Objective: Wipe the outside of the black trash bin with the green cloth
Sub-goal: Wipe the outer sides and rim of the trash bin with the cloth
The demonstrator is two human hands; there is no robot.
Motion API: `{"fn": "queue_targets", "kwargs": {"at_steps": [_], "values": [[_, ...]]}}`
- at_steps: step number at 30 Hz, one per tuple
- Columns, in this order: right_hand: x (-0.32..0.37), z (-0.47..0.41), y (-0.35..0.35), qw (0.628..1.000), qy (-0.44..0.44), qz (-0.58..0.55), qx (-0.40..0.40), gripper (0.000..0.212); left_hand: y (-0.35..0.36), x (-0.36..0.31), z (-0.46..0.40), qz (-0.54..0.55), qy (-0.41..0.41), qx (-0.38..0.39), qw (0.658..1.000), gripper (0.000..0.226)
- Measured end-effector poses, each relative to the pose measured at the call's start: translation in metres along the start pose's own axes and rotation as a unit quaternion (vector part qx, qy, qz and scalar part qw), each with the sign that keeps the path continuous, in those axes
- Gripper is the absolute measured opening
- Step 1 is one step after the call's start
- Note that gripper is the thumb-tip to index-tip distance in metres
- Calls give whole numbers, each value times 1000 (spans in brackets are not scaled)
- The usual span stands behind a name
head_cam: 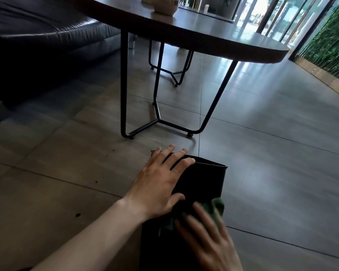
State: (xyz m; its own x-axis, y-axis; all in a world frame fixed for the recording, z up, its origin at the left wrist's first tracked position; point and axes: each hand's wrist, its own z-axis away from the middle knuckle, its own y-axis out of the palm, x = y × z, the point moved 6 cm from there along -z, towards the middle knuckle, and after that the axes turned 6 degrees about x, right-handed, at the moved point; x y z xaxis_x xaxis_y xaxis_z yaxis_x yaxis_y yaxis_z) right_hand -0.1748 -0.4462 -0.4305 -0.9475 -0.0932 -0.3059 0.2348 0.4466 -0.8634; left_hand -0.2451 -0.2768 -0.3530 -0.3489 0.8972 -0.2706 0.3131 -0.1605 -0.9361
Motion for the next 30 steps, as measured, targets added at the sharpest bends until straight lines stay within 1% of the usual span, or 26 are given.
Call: {"fn": "queue_targets", "kwargs": {"at_steps": [1, 2, 3, 4, 5, 6, 7, 8, 10, 11, 13, 15, 18, 20, 22, 25, 27, 28, 30], "values": [[18, 10, 7, 996, -71, 47, 24, 41, 0, 1, 1, 3, 1, 3, 1000, 86], [31, 19, 12, 985, -127, 99, 67, 51, 0, 1, 1, 6, 3, 6, 1000, 86], [36, 25, 18, 971, -155, 134, 124, 70, 0, 0, 2, 9, 5, 8, 1000, 86], [34, 29, 20, 966, -152, 138, 156, 84, -1, -1, 2, 12, 9, 9, 1000, 87], [30, 28, 16, 974, -130, 123, 140, 82, -1, -1, 3, 13, 10, 10, 1000, 87], [24, 24, 11, 985, -106, 95, 97, 70, -2, 0, 3, 14, 9, 10, 1000, 87], [15, 18, 3, 995, -66, 57, 51, 57, -3, 2, 4, 16, 5, 9, 1000, 87], [3, 12, -4, 1000, -10, 14, 22, 48, -3, 3, 4, 21, 2, 8, 1000, 87], [-16, -2, -14, 994, 92, -48, -21, 41, -4, 4, 6, 32, 5, 3, 999, 87], [-19, -8, -17, 991, 119, -57, -33, 40, -4, 3, 8, 38, 10, 2, 999, 87], [-12, -15, -19, 991, 114, -53, -41, 39, -4, 0, 9, 45, 26, -1, 999, 86], [2, -10, -16, 997, 63, -36, -36, 37, -5, -1, 10, 50, 39, -4, 998, 87], [25, 5, -11, 999, -38, 25, 8, 32, -6, -3, 13, 55, 55, -9, 997, 88], [32, 9, -13, 996, -66, 50, 40, 30, -6, -6, 14, 54, 65, -7, 996, 88], [25, 9, -22, 997, -57, 37, 41, 29, -6, -8, 16, 55, 71, -8, 996, 88], [2, 3, -44, 999, 20, -48, -6, 28, -8, -8, 16, 59, 70, -9, 996, 88], [-11, -2, -54, 993, 66, -92, -37, 34, -9, -8, 17, 59, 71, -4, 996, 88], [-13, -5, -57, 992, 74, -96, -45, 36, -9, -7, 18, 61, 72, -2, 996, 88], [-10, -7, -58, 994, 56, -83, -49, 35, -10, -7, 19, 68, 78, 2, 995, 86]]}}
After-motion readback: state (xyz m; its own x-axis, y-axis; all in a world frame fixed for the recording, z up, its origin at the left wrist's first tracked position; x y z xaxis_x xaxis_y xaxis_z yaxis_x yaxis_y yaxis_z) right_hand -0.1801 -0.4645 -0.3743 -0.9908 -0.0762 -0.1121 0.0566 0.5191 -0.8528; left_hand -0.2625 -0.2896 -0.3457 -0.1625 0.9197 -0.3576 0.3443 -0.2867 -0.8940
